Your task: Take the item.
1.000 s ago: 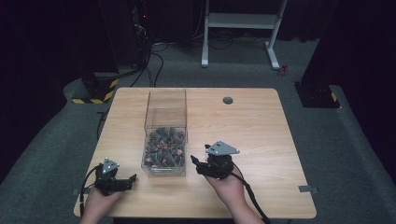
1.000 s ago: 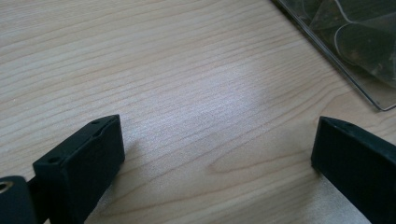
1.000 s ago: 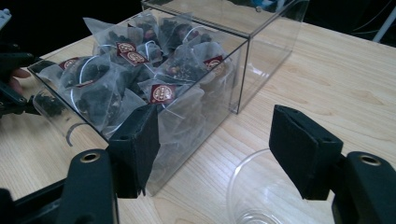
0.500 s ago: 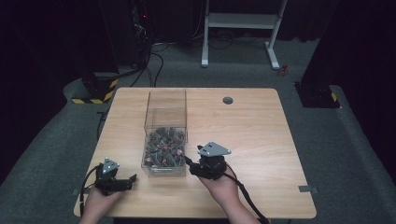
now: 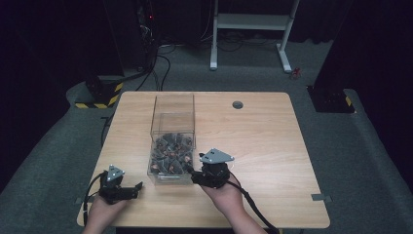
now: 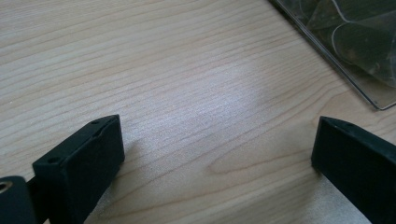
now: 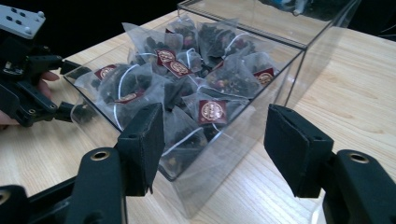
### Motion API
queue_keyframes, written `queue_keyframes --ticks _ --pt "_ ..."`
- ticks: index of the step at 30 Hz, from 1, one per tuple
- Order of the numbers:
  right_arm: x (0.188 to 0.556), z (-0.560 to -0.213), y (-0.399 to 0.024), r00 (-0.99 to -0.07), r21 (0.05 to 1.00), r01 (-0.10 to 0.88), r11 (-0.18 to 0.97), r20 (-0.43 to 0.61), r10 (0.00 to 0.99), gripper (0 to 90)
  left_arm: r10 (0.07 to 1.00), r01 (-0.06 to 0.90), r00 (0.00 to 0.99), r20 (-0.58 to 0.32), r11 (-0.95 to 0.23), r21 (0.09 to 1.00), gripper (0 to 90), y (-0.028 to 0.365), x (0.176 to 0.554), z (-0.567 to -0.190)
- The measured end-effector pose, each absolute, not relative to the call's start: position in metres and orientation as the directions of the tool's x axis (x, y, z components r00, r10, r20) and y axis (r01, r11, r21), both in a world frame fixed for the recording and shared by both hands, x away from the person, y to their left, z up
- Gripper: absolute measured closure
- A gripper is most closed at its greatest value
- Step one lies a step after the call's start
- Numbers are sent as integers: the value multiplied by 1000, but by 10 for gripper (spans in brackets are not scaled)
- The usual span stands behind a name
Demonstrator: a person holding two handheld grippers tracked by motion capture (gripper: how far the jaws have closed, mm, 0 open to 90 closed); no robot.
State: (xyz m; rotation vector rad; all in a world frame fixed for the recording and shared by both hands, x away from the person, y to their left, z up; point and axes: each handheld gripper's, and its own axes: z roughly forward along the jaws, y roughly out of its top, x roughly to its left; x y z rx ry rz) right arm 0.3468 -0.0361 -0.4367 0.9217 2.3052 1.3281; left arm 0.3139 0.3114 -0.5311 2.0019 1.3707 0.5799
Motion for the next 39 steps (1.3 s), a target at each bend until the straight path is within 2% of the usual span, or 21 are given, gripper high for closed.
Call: queue_keyframes --ticks 7,32,39 --pt "347 -438 -28 -749 858 375 352 56 660 398 932 650 363 10 -262 713 27 312 314 -531" --pt "352 -444 3 -790 852 382 358 99 606 587 932 654 362 -2 -252 713 31 311 312 -531" --pt "351 -440 4 -790 858 376 351 99 605 607 932 654 363 -2 -253 713 30 311 312 -531"
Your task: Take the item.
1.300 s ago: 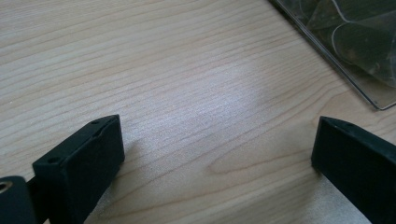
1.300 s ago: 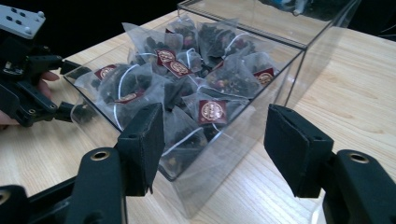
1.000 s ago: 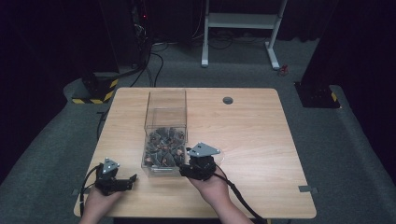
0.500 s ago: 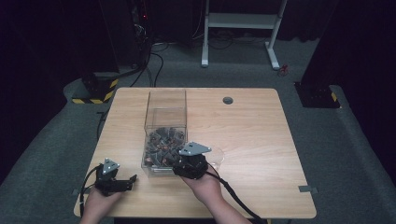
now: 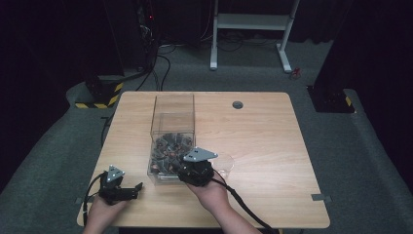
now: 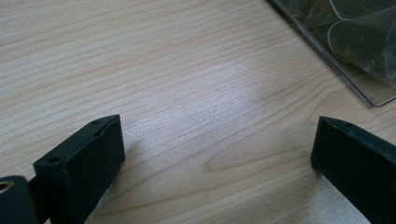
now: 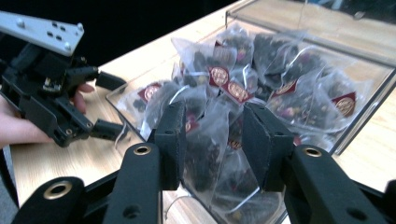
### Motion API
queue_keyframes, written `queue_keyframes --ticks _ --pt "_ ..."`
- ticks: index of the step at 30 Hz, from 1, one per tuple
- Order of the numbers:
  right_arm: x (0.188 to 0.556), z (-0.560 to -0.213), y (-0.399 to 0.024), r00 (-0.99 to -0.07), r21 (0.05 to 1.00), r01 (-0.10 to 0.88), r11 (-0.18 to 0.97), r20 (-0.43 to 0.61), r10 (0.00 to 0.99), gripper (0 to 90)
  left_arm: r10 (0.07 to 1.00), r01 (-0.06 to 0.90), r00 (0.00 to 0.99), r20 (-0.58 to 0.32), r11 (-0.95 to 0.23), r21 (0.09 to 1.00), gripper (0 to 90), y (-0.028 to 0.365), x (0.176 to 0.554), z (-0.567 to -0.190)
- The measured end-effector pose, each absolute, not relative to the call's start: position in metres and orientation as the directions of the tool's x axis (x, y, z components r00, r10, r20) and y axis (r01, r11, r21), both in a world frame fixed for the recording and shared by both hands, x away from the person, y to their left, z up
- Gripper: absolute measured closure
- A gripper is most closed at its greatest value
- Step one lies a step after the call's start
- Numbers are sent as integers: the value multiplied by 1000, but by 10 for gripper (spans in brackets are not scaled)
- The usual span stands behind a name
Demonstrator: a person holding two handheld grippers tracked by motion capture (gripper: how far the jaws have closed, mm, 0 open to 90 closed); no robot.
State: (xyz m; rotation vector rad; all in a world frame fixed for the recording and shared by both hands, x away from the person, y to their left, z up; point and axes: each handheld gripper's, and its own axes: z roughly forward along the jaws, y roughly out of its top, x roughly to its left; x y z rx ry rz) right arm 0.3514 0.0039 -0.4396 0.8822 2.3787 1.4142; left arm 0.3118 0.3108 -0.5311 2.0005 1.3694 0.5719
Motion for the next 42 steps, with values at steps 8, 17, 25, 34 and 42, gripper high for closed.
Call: queue_keyframes --ticks 8,17,25,34,42 --pt "354 -439 9 -795 850 376 368 93 599 635 932 653 361 -3 -251 714 30 311 312 -531" --pt "354 -443 9 -799 826 406 392 112 591 723 932 653 362 -3 -251 714 30 311 312 -531" --pt "352 -444 9 -804 829 386 405 87 588 889 932 653 362 -3 -251 714 30 311 312 -531" --pt "349 -440 7 -808 843 363 397 72 584 897 931 651 365 3 -258 714 30 311 312 -531" --pt "348 -437 5 -811 852 347 393 62 581 896 930 650 367 5 -261 714 30 311 312 -531"
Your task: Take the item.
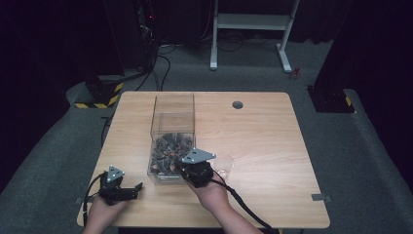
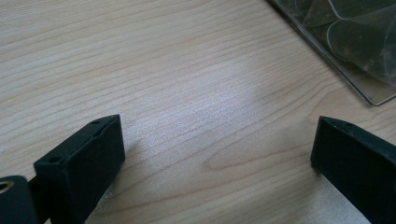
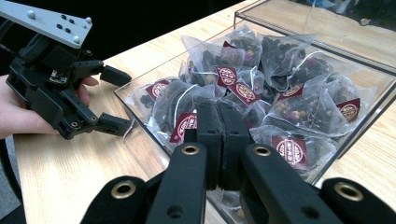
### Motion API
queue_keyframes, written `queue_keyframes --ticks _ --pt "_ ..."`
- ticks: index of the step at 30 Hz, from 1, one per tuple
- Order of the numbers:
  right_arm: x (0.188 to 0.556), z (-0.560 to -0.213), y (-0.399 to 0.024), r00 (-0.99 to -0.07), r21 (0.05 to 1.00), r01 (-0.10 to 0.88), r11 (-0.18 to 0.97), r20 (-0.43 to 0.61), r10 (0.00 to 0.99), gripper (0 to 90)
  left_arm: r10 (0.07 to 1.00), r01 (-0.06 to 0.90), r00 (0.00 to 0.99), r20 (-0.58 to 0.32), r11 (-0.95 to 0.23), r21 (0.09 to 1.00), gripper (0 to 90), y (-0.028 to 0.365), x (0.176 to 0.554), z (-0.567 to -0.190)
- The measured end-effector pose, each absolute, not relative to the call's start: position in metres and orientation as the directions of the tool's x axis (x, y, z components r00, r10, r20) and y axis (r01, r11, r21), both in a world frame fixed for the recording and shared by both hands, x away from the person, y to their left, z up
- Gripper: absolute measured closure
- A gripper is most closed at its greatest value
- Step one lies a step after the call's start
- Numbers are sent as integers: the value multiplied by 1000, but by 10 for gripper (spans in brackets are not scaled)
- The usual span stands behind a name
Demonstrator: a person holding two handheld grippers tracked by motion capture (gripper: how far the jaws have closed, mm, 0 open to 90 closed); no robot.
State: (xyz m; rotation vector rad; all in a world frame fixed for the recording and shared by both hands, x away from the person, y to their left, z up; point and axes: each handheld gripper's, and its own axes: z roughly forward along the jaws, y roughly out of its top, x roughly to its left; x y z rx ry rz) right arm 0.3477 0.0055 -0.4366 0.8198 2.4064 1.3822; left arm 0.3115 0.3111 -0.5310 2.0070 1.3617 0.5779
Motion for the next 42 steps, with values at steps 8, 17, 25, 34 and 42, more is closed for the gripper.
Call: queue_keyframes --ticks 8,17,25,34,42 --pt "346 -435 5 -821 861 327 389 55 568 898 931 653 364 -2 -254 714 31 311 311 -531" --pt "345 -430 3 -816 875 310 372 44 576 899 931 652 366 1 -257 714 30 311 311 -531" --pt "345 -427 1 -811 884 302 358 41 583 898 931 652 365 0 -256 714 31 311 311 -531" --pt "345 -423 -1 -812 891 293 347 40 583 899 931 652 366 0 -256 714 31 311 311 -531" --pt "346 -418 -4 -809 897 290 334 43 586 899 931 652 366 1 -256 714 30 311 311 -531"
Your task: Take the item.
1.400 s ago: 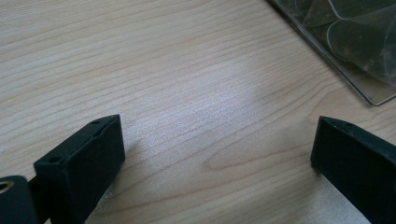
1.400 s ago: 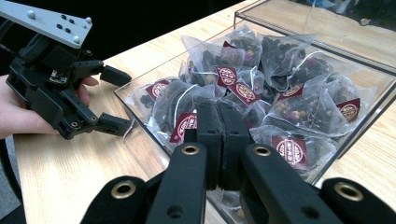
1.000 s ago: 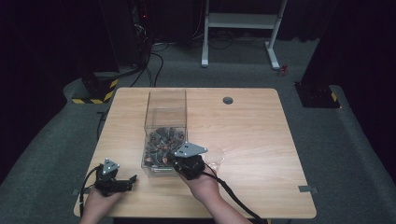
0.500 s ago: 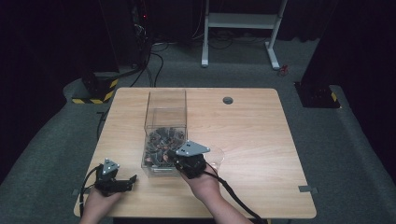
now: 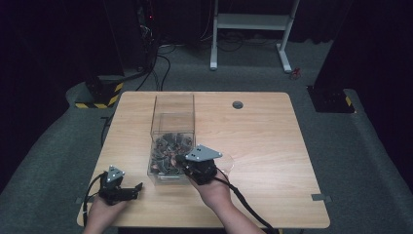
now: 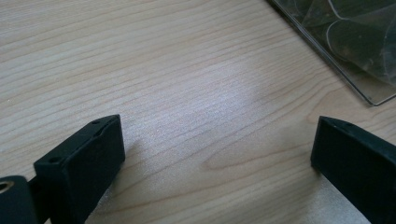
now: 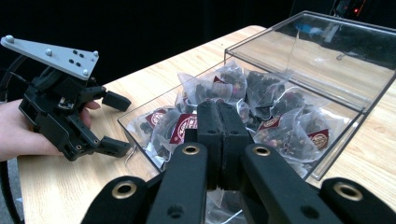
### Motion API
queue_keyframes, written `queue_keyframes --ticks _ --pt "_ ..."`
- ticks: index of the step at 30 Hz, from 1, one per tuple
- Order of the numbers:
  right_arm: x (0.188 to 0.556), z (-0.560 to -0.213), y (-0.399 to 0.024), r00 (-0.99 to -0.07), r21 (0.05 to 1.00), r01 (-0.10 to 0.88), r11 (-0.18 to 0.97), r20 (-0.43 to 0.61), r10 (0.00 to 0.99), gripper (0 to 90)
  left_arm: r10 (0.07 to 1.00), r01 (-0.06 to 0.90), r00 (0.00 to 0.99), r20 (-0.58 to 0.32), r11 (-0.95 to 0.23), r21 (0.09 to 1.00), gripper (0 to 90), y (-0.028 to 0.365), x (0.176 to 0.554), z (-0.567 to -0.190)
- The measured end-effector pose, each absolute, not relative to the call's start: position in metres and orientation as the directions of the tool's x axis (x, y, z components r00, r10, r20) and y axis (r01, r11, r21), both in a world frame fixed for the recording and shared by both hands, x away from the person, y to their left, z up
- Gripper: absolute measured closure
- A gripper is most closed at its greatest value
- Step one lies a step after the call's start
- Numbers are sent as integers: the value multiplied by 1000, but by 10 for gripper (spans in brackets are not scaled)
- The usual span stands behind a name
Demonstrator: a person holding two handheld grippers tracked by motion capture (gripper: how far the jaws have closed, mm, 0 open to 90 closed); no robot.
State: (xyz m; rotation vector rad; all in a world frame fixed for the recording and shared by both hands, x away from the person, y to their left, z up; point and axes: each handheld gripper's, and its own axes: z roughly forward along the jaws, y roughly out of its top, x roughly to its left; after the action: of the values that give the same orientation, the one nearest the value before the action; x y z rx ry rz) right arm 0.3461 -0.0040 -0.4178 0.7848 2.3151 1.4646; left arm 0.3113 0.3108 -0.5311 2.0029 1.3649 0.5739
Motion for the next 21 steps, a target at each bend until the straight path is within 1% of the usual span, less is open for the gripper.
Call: queue_keyframes --ticks 21 --pt "346 -408 -28 -784 905 289 312 37 620 900 931 652 366 1 -257 713 30 311 311 -531"
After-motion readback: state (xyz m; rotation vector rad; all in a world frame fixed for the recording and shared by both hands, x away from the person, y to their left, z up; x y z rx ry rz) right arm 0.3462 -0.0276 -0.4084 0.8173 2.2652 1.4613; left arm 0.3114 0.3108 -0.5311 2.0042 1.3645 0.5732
